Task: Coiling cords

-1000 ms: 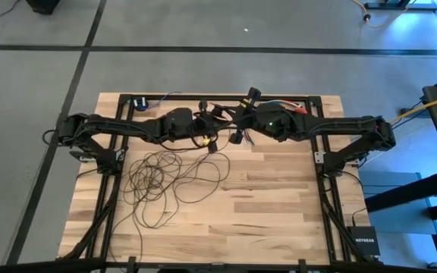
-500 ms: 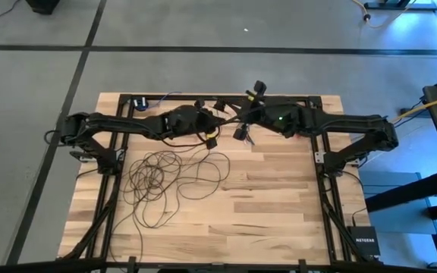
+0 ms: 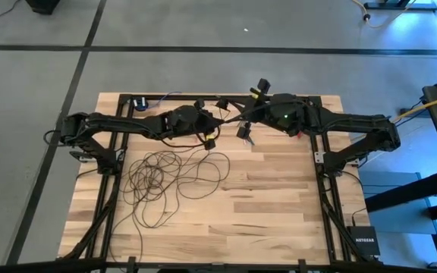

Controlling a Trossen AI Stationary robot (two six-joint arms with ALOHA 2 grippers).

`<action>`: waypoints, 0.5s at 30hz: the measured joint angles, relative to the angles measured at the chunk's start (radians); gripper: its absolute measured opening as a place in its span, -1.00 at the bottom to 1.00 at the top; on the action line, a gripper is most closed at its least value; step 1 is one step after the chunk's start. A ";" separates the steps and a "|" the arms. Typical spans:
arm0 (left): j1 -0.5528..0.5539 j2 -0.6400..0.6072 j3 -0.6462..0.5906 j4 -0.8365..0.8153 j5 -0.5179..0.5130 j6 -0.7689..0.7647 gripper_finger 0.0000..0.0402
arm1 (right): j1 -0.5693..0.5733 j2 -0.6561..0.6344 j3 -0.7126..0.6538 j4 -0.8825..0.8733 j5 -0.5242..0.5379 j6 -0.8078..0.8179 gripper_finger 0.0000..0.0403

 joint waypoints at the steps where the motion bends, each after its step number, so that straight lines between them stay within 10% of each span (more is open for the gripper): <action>1: 0.006 0.000 0.000 -0.016 -0.006 -0.001 -0.99 | 0.000 -0.001 0.000 -0.017 -0.003 0.000 -0.98; 15: 0.043 -0.018 0.001 -0.121 -0.224 -0.113 -0.99 | 0.026 0.007 -0.028 -0.294 0.017 0.027 -0.98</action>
